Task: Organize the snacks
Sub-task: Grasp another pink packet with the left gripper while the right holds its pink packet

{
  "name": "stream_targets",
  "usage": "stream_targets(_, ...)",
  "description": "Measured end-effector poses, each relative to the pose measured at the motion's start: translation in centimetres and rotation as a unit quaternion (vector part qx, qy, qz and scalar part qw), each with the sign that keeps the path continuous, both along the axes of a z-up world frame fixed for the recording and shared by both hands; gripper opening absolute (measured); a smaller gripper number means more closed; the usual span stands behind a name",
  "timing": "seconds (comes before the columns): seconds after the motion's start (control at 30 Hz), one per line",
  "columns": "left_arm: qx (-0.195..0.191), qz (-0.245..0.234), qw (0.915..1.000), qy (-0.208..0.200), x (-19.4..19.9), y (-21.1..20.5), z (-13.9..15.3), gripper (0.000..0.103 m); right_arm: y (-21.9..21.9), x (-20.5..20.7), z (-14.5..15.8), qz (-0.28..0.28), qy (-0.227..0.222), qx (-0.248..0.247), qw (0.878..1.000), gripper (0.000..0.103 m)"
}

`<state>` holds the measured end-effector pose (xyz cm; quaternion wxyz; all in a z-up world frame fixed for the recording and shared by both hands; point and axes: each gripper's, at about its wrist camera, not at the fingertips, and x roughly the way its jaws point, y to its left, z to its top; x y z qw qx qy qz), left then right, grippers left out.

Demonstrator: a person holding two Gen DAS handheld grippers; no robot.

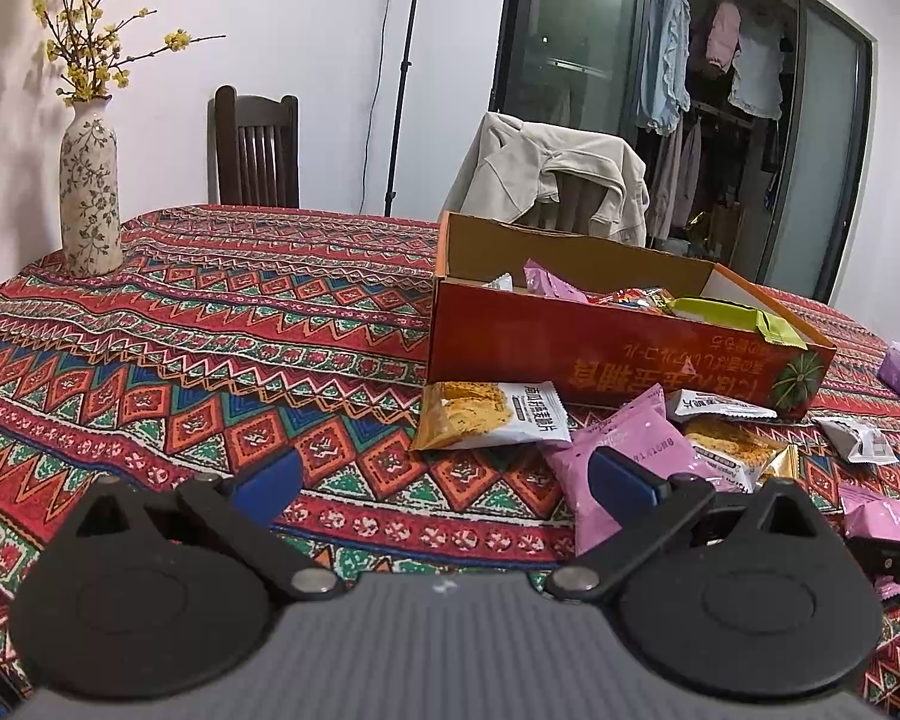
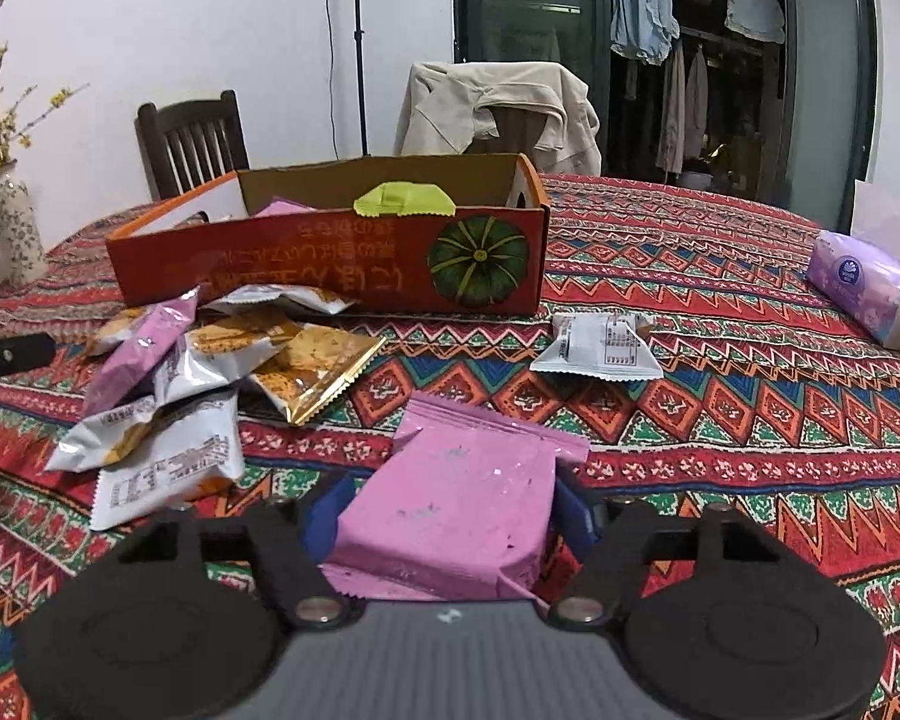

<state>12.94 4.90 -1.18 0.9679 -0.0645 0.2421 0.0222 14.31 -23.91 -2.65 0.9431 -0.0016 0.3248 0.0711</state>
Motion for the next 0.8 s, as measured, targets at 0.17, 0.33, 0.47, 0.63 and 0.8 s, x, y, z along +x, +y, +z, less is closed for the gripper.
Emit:
stream_targets(0.17,0.001,0.001,1.0,0.002,0.0,0.0,0.0,0.103,0.2,-0.3,0.6,0.005,-0.018,0.006,1.0,0.066)
stream_targets(0.33,0.003,0.008,0.9999,0.011,0.3,-0.1,0.0,0.103,0.2,-0.1,1.7,0.007,-0.044,0.006,0.999,0.066)
stream_targets(0.47,0.002,0.017,0.9997,0.02,0.5,0.0,0.4,0.103,0.0,0.7,2.6,0.009,-0.063,0.007,0.998,0.066)
stream_targets(0.63,-0.002,0.014,0.9996,0.025,0.8,-0.6,1.2,0.103,0.0,2.0,3.3,0.011,-0.089,0.009,0.996,0.067)
stream_targets(0.8,0.001,-0.004,0.9996,0.027,1.8,-2.5,1.9,0.103,-0.4,3.5,2.6,0.005,-0.095,0.03,0.995,0.067)
